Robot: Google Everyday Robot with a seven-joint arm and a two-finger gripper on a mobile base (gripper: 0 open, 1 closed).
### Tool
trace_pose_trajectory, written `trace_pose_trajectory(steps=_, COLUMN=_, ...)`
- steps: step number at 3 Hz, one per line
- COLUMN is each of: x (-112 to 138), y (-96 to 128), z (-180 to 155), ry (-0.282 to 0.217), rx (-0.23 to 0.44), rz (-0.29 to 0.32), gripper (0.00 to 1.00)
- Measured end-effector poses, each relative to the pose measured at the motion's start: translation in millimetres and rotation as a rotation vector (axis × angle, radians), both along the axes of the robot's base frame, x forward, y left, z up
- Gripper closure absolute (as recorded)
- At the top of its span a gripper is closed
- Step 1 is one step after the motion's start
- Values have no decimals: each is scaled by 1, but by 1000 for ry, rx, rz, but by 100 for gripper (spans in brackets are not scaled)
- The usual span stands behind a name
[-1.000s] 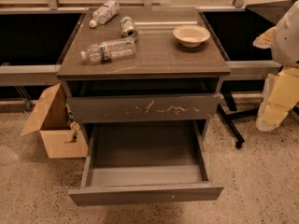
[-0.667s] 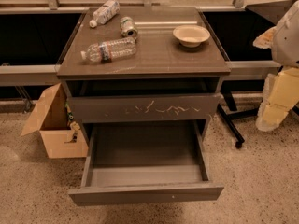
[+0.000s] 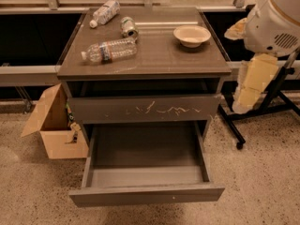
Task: Place water bottle into middle drawer
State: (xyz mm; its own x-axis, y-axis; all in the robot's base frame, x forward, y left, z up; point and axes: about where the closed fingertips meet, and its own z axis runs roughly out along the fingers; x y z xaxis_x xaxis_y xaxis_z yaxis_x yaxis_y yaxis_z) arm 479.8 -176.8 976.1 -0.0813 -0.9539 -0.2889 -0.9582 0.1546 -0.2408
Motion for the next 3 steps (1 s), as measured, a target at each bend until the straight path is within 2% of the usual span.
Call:
trace_pose_trajectory(steps=1, x=30, y=33, z=-3, ry=-11, rx=70, rz=92, gripper=0)
trace_pose_trajectory(steps=2, x=54, y=61, z=-8, ry=-19, rx=148, rz=141, gripper=0)
trace_pose_trajectory(steps=3, x=80, y=86, z=-21, ry=-11, rx=237, rz=159, gripper=0)
